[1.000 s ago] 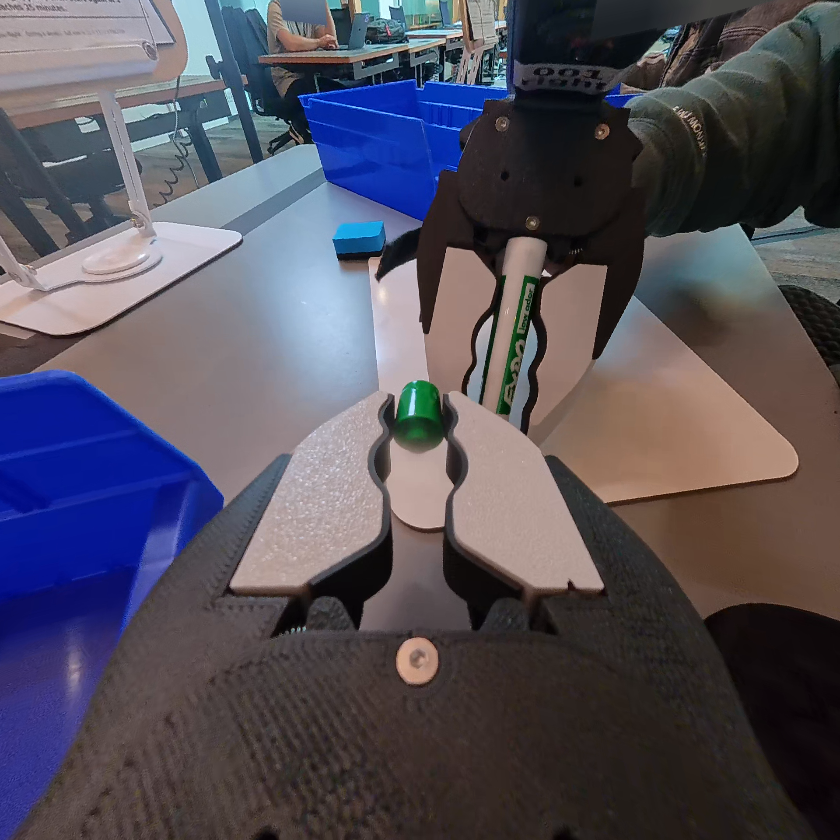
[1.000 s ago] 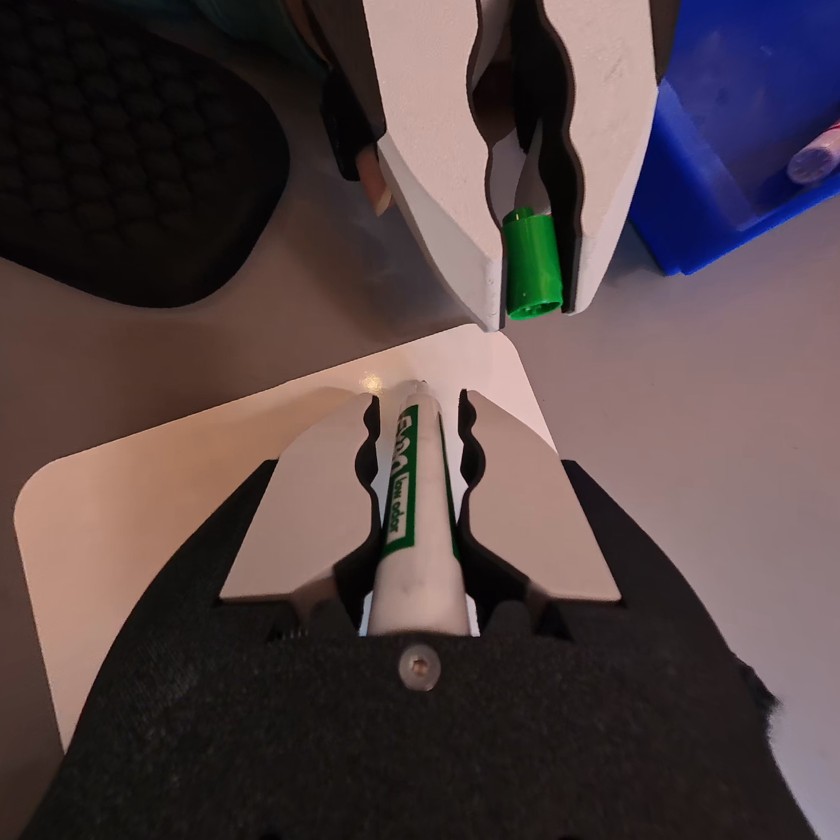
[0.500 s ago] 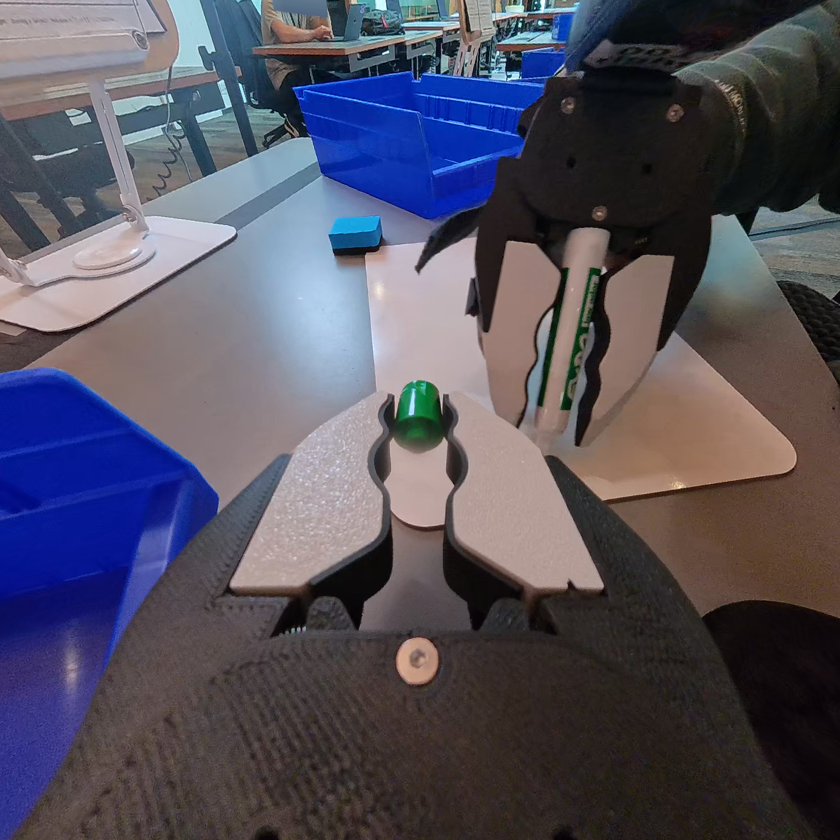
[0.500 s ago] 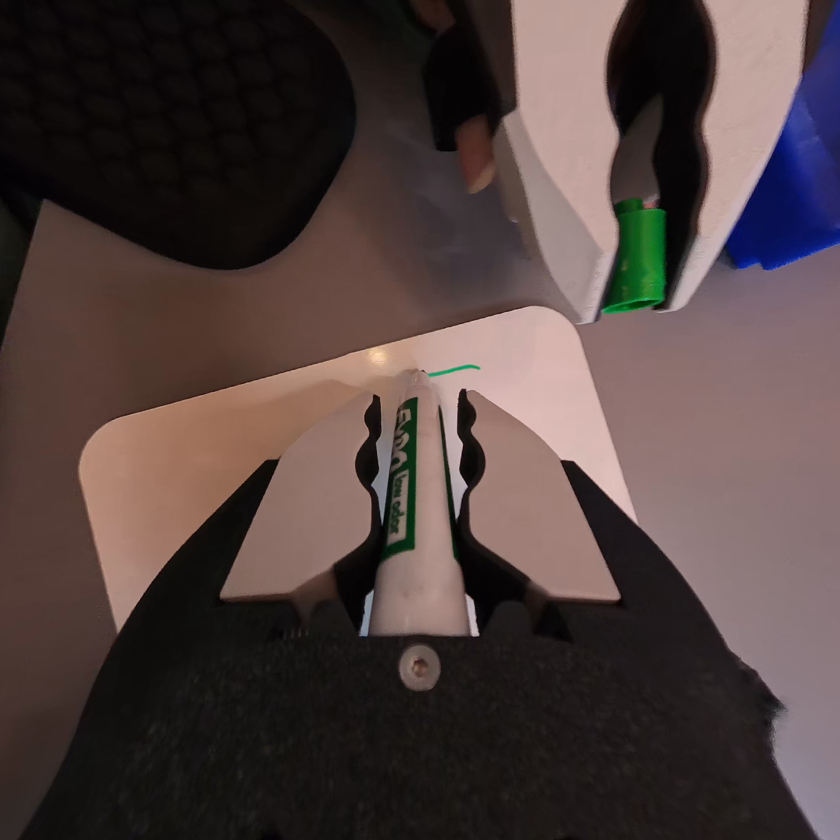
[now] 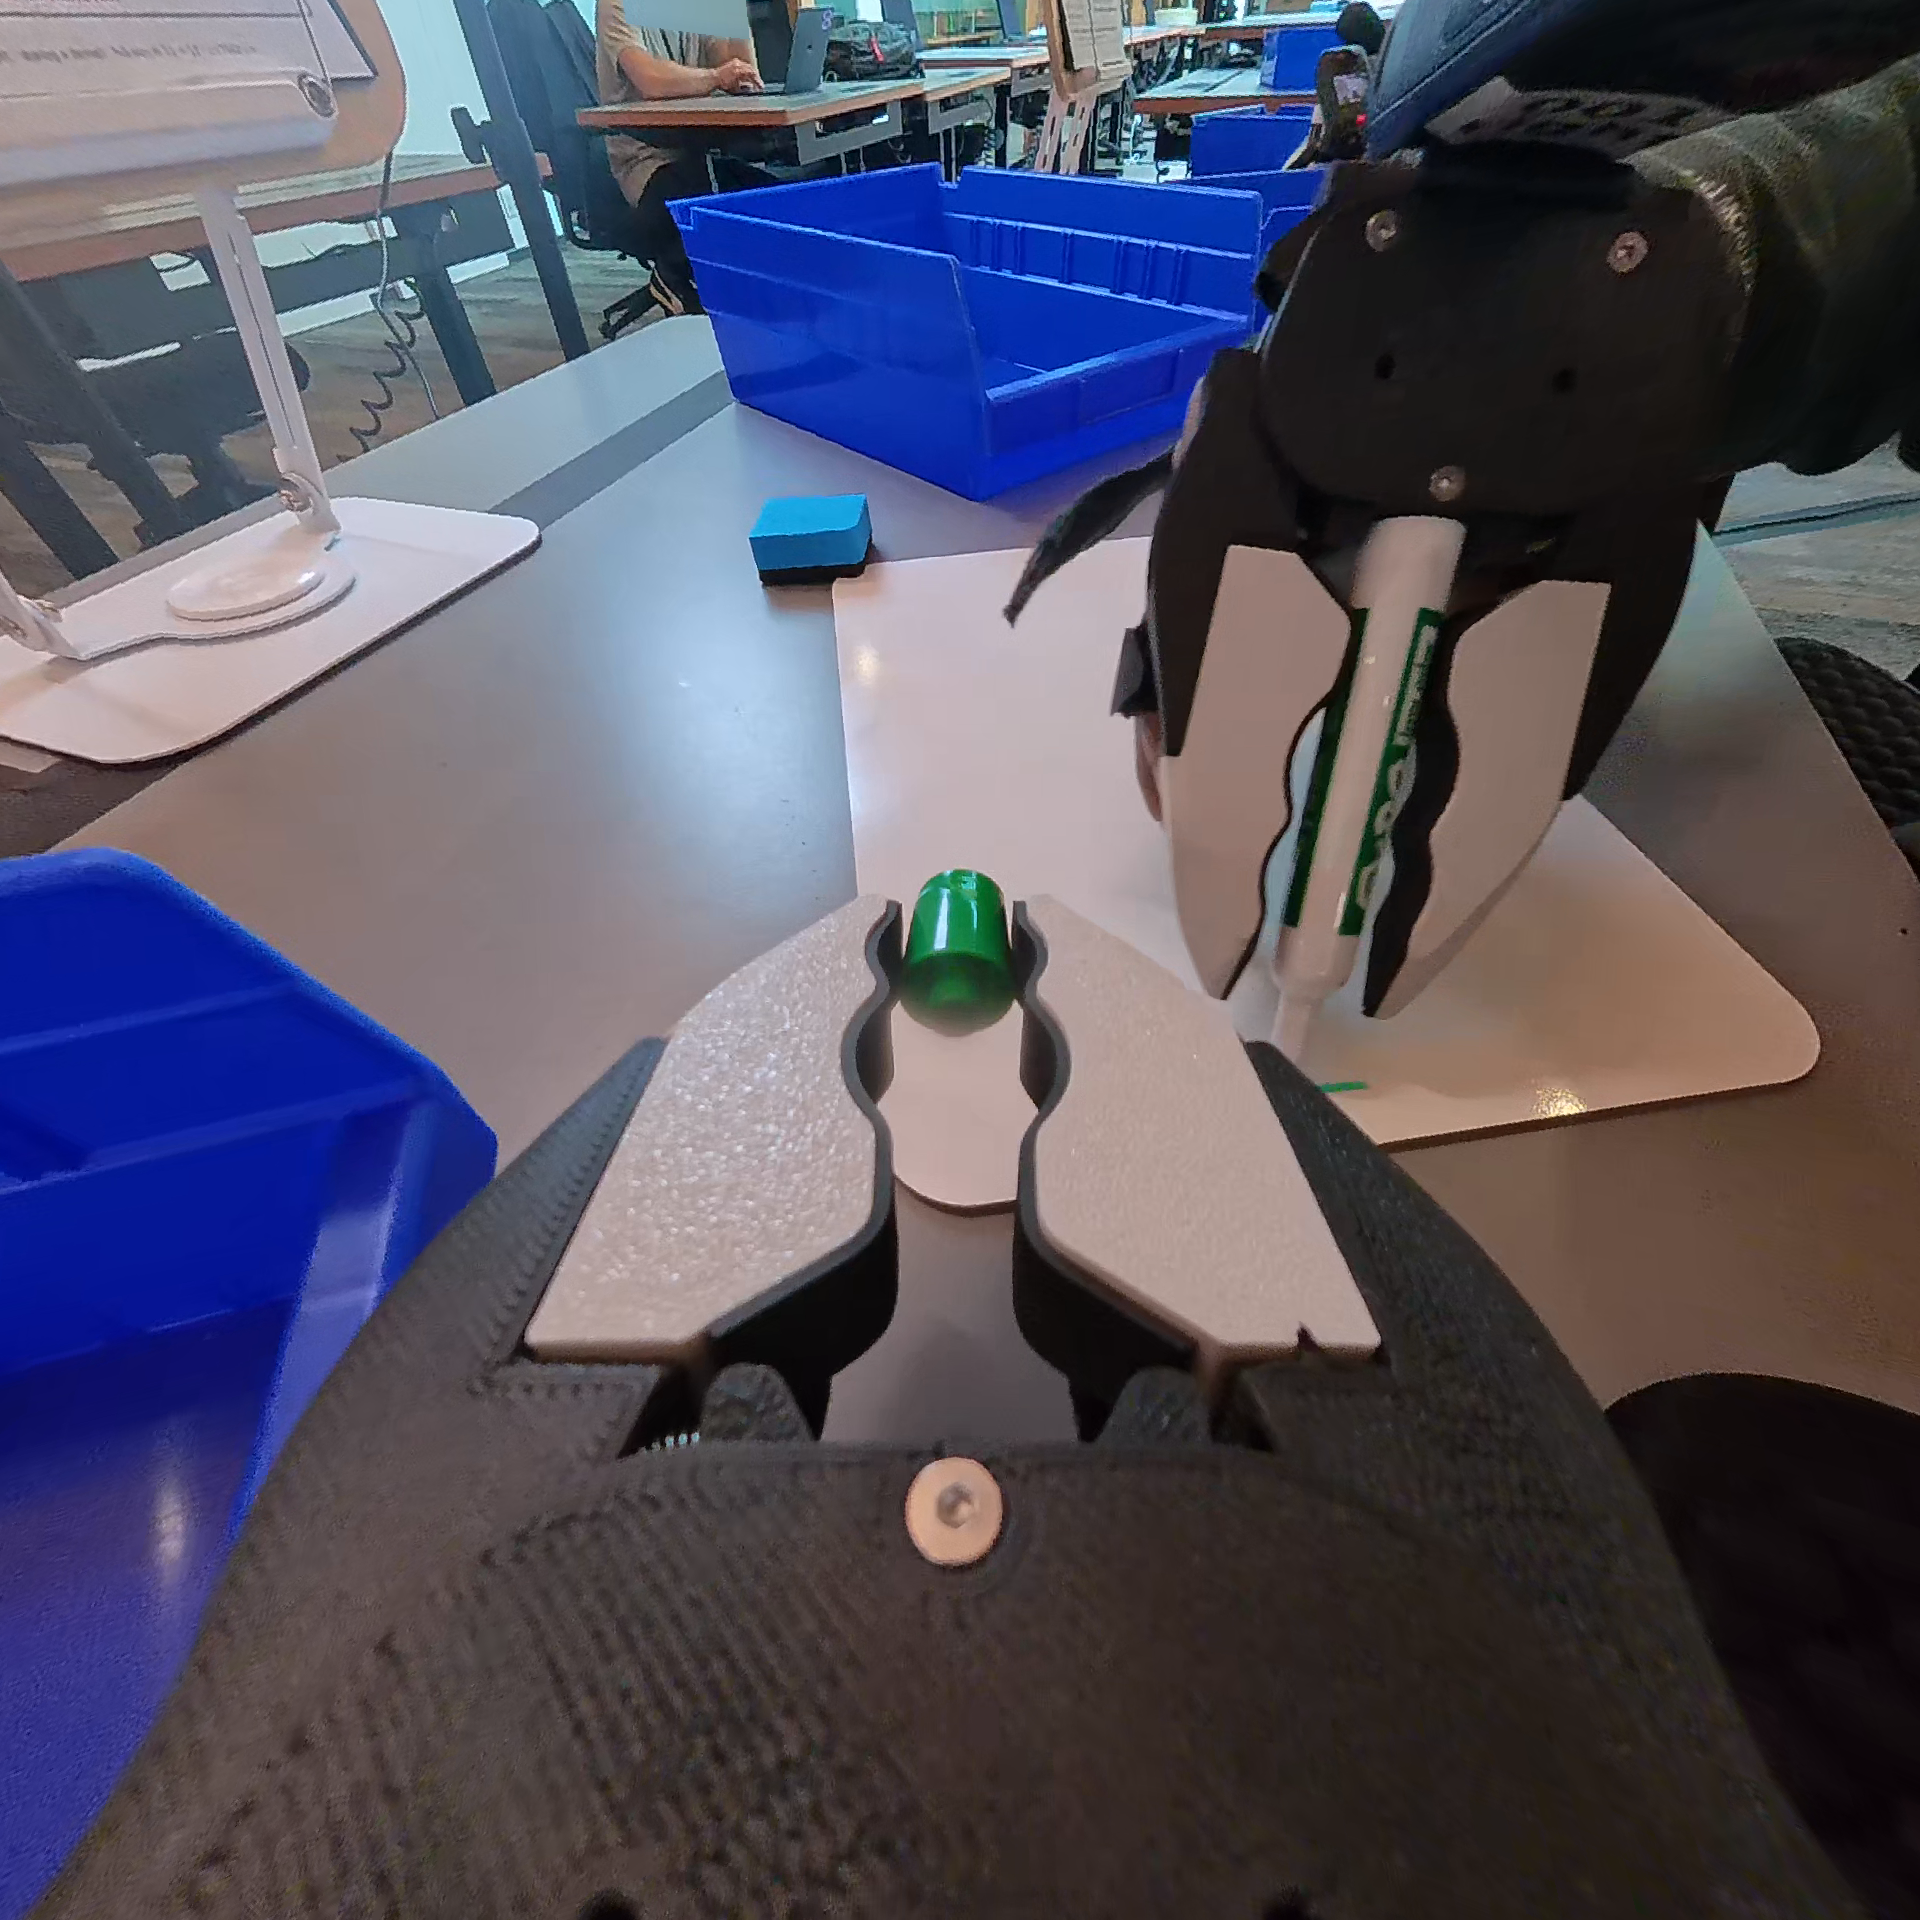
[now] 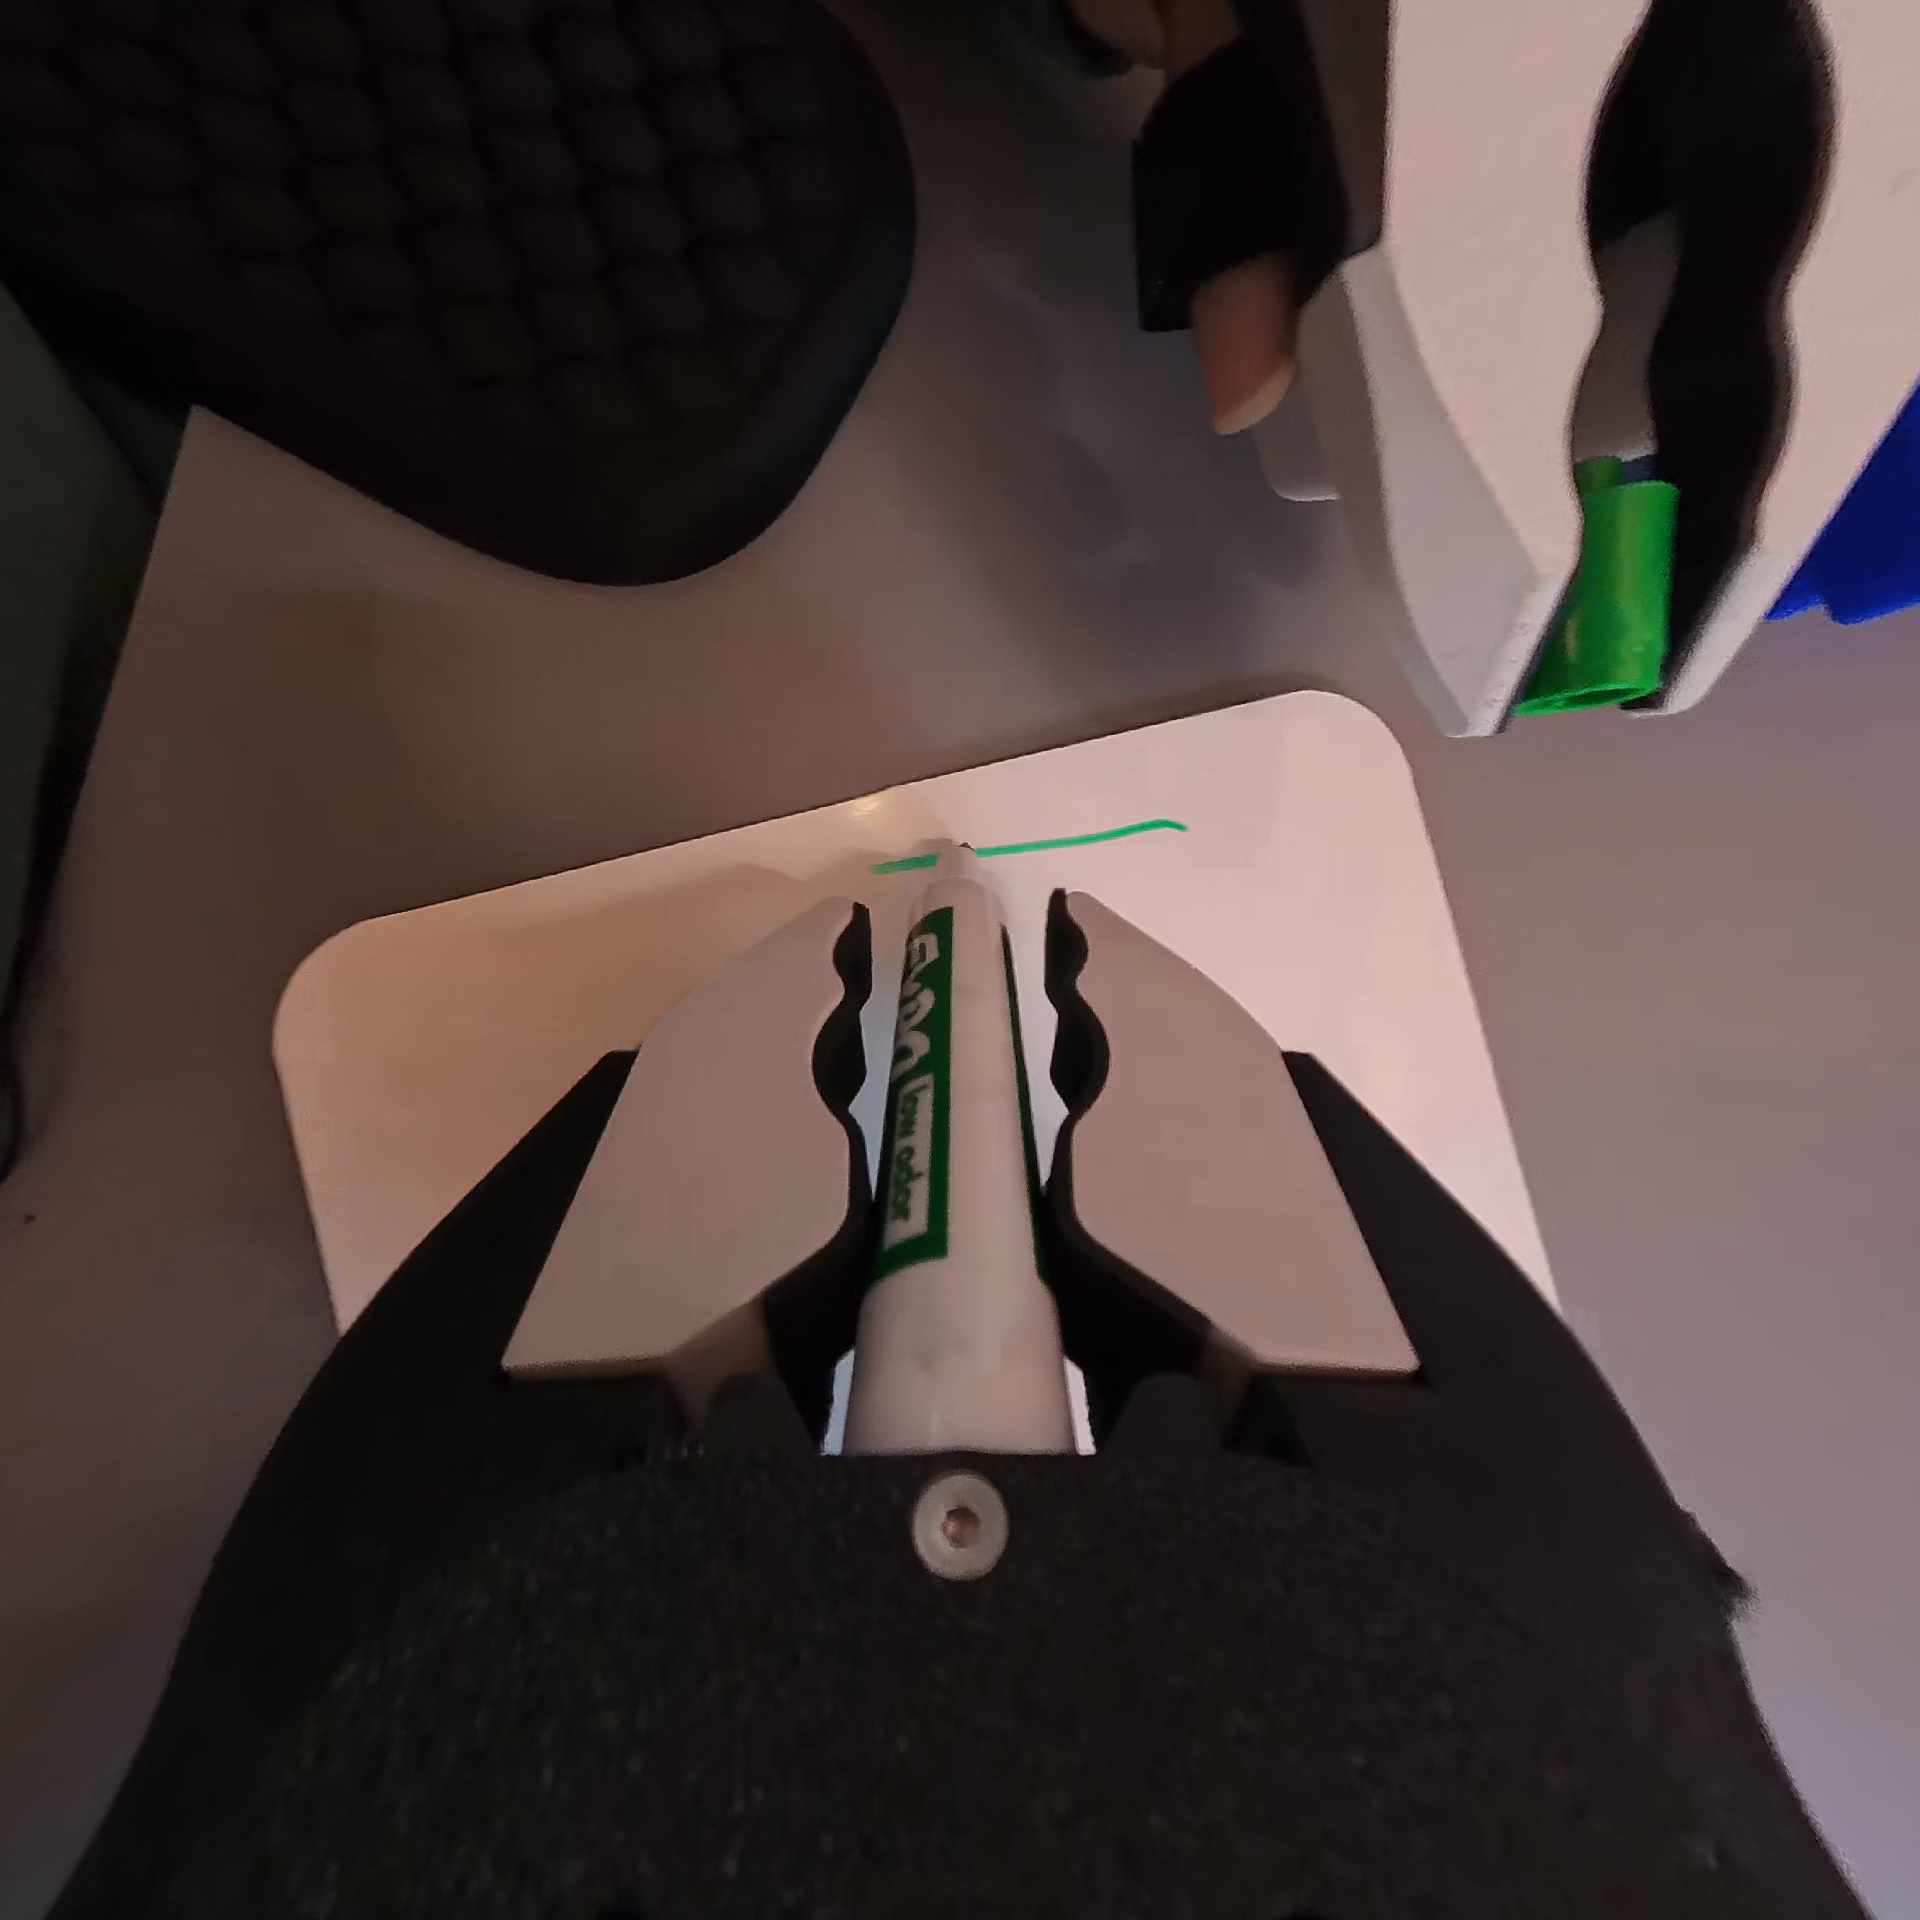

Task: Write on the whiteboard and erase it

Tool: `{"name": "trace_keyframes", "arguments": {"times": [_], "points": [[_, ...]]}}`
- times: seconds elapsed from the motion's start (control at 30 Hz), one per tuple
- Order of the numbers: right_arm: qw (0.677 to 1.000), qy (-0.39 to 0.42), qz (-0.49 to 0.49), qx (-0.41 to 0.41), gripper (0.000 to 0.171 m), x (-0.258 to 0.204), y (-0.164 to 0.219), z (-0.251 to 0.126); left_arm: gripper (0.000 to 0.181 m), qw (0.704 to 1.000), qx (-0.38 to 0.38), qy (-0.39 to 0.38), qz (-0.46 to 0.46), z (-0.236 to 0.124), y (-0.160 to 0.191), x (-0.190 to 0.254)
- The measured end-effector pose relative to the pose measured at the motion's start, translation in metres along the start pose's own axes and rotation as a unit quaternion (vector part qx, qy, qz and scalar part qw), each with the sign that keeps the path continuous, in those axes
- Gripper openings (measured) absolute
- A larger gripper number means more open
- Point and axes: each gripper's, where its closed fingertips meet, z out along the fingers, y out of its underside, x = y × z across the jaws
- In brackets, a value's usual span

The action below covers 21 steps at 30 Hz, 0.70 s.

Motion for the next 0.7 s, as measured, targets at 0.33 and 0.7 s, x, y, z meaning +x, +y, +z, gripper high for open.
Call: {"name": "trace_keyframes", "arguments": {"times": [0.33,0.7], "points": [[0.999,0.038,0.003,0.003,0.033,0.042,-0.001,0.007,0.020,1.000,0.001,0.003,0.000,0.000,-0.001,0.001],[0.999,0.043,-0.001,-0.009,0.033,0.045,0.004,0.005,0.020,1.000,0.000,0.004,0.000,0.000,0.000,0.001]]}}
